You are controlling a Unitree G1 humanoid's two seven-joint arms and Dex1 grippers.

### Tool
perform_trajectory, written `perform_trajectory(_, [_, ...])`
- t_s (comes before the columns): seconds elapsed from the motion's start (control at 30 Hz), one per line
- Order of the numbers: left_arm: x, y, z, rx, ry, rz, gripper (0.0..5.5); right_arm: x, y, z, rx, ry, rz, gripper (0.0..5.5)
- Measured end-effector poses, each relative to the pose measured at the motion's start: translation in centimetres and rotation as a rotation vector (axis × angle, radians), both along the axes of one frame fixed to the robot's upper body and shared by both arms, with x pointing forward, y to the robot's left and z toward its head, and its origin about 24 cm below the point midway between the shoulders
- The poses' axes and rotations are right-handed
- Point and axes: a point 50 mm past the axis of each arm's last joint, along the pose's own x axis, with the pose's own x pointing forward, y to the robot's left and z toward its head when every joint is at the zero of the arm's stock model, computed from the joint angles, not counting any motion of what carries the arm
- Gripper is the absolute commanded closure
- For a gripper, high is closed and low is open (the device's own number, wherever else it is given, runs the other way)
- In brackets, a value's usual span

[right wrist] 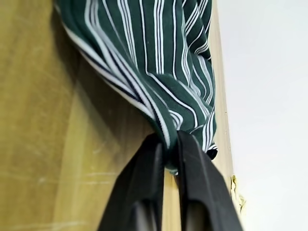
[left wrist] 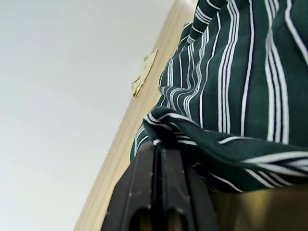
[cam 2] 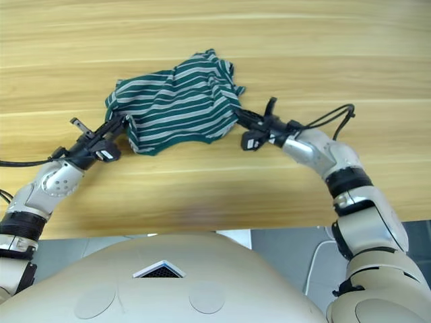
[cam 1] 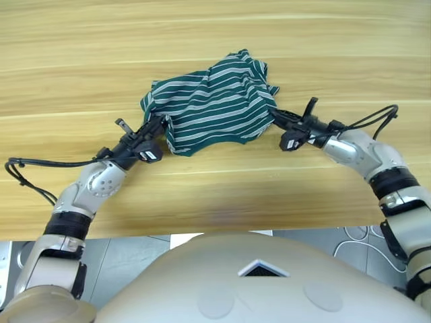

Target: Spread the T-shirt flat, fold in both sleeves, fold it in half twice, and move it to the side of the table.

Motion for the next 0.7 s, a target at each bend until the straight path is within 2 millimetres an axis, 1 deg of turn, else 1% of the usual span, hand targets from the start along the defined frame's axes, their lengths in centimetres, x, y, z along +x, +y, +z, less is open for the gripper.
perform_trajectory(0.1, [-0.1, 0.1, 0.0, -0.032, 0.026, 0.008, 5.50, -1.1, -0.3, 0.1, 0.060, 0.030, -0.013, 5.48])
perform_trajectory(0.2, [-1.2, -0.2, 0.3, -0.164, 0.078, 0.020, 5.50, -3.0, -1.5, 0.5, 0.162, 0.104, -0.045, 5.48])
perform_trajectory(0.23, [-1.6, -0.5, 0.9, -0.235, 0.083, 0.007, 5.50, -3.8, -1.9, 0.8, 0.200, 0.133, -0.055, 5.48])
perform_trajectory(0.27, [-2.1, -1.0, 1.8, -0.312, 0.084, -0.028, 5.50, -4.5, -2.4, 1.6, 0.272, 0.149, -0.067, 5.48])
perform_trajectory(0.33, [-3.4, -1.3, 3.5, -0.406, 0.091, -0.109, 5.50, -5.6, -3.2, 4.3, 0.428, 0.119, -0.062, 5.48])
perform_trajectory(0.37, [-4.3, -1.4, 4.4, -0.458, 0.094, -0.157, 5.50, -6.5, -3.6, 6.0, 0.525, 0.093, -0.046, 5.48])
perform_trajectory(0.4, [-4.9, -1.4, 5.0, -0.495, 0.093, -0.186, 5.50, -7.1, -3.8, 7.2, 0.590, 0.074, -0.030, 5.48])
perform_trajectory(0.47, [-5.9, -1.0, 7.1, -0.611, 0.063, -0.247, 5.50, -8.6, -4.3, 10.4, 0.782, 0.021, 0.026, 5.48])
perform_trajectory(0.5, [-5.7, -0.2, 8.5, -0.675, 0.016, -0.260, 5.50, -9.0, -4.4, 12.1, 0.881, -0.008, 0.070, 5.48])
perform_trajectory(0.53, [-4.9, 0.7, 9.8, -0.722, -0.041, -0.255, 5.50, -8.5, -4.5, 13.5, 0.948, -0.046, 0.101, 5.48])
perform_trajectory(0.57, [-3.8, 1.5, 10.9, -0.748, -0.099, -0.256, 5.50, -7.6, -4.5, 14.6, 0.979, -0.084, 0.120, 5.48])
perform_trajectory(0.63, [-0.8, 2.1, 11.5, -0.761, -0.140, -0.220, 5.50, -4.5, -3.8, 15.4, 1.008, -0.134, 0.099, 5.48])
perform_trajectory(0.7, [2.9, 2.3, 11.9, -0.785, -0.171, -0.158, 5.50, -0.8, -2.6, 16.1, 1.026, -0.191, 0.067, 5.48])
